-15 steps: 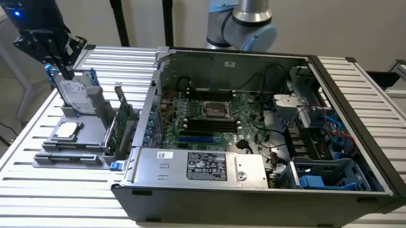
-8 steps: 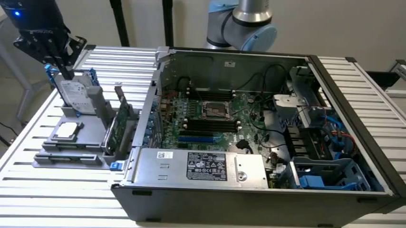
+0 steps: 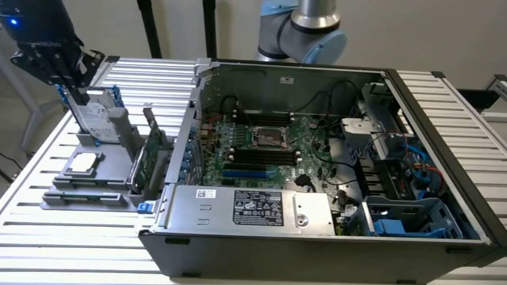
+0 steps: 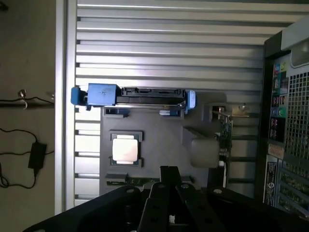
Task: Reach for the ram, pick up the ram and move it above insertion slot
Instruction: 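Reach for the ram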
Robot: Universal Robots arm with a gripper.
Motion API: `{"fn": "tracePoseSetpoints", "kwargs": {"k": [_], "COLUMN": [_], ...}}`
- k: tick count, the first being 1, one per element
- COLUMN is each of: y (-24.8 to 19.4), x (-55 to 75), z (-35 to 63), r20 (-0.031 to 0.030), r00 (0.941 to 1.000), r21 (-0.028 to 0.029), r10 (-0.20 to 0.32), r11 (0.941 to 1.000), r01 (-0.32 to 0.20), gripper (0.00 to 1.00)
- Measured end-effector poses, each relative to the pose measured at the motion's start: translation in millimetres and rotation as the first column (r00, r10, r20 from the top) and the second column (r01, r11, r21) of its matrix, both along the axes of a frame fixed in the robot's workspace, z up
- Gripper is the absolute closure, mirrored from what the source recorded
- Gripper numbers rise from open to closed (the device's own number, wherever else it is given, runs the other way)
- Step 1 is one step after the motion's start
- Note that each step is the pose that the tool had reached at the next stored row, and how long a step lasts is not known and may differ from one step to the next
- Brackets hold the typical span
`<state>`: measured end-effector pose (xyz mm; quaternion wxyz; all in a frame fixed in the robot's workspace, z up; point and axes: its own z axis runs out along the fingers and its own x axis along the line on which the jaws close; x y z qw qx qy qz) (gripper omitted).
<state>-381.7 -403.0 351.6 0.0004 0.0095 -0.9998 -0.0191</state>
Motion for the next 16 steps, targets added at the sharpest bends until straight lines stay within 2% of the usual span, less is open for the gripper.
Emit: {"fn": "tracePoseSetpoints", "kwargs": {"k": [10, 14, 16], "y": [-45.5, -62.4, -64.6], "x": [-0.6, -0.9, -0.9], "z": [0.0, 0.1, 0.0], "r20": [0.0000, -0.0001, -0.0002], "r00": [1.0000, 1.0000, 1.0000], "r21": [0.0000, -0.0002, -0.0001], "r10": [0.000, 0.000, 0.000], "r11": [1.0000, 1.0000, 1.0000], "r01": [0.000, 0.000, 0.000], "gripper": [0.89, 0.89, 0.89]}}
